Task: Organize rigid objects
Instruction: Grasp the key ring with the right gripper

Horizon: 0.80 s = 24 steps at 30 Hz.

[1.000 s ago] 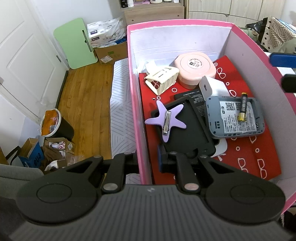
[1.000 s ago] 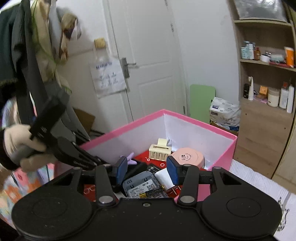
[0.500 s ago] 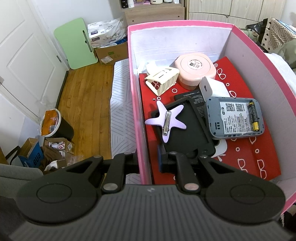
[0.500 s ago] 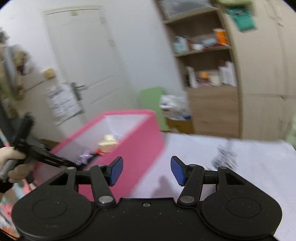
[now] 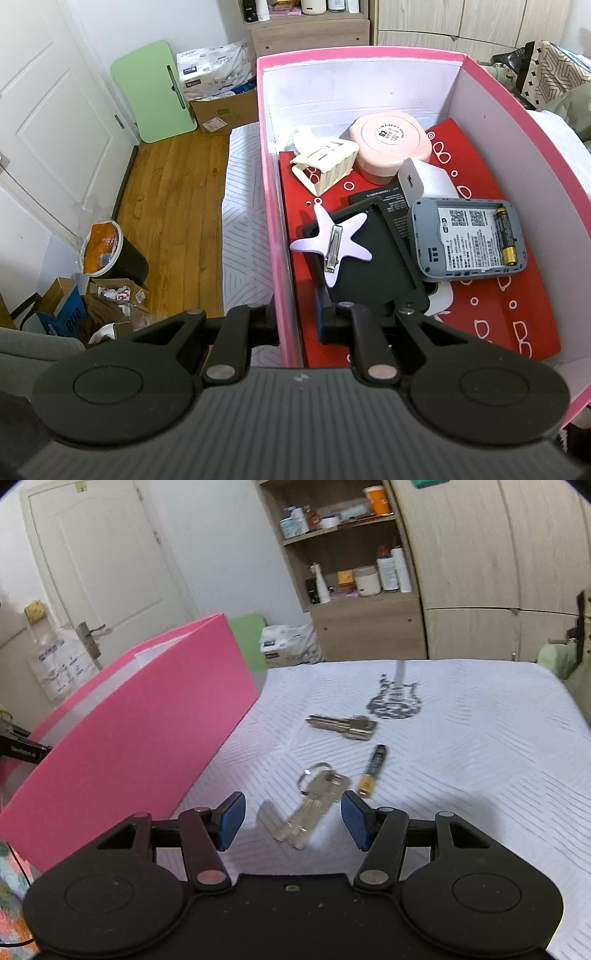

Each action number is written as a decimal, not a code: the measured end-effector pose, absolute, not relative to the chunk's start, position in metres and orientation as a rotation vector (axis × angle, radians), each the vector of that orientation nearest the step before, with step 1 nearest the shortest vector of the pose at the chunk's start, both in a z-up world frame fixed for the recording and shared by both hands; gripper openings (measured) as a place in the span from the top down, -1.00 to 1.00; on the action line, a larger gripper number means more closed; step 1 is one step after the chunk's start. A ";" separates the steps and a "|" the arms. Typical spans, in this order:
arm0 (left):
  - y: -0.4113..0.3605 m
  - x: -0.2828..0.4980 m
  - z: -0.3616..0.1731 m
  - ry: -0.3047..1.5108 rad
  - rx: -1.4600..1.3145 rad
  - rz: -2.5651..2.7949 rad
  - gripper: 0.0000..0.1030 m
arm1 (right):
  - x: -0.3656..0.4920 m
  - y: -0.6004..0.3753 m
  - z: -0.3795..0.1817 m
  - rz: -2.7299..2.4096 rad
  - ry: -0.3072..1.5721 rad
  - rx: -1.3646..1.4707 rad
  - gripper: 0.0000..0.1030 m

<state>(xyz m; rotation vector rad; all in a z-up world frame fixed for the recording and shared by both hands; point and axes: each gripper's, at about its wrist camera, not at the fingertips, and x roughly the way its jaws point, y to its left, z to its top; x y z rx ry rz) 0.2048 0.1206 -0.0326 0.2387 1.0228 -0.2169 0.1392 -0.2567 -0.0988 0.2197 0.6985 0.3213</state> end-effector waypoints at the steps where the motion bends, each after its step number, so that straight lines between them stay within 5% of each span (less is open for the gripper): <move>1: 0.120 0.205 -0.033 1.023 0.237 -0.217 0.75 | 0.142 -0.253 -0.100 0.319 0.696 0.201 -0.23; 5: 0.120 0.205 -0.032 1.018 0.233 -0.214 0.75 | 0.153 -0.234 -0.103 0.251 0.678 0.073 -0.14; 7: 0.119 0.205 -0.032 1.018 0.241 -0.214 0.75 | 0.158 -0.225 -0.103 0.227 0.675 -0.018 0.45; 10: 0.121 0.204 -0.032 1.017 0.233 -0.215 0.75 | 0.154 -0.225 -0.098 0.235 0.658 -0.047 0.69; 24: 0.121 0.203 -0.032 1.006 0.230 -0.214 0.75 | 0.149 -0.256 -0.092 0.325 0.647 0.286 0.81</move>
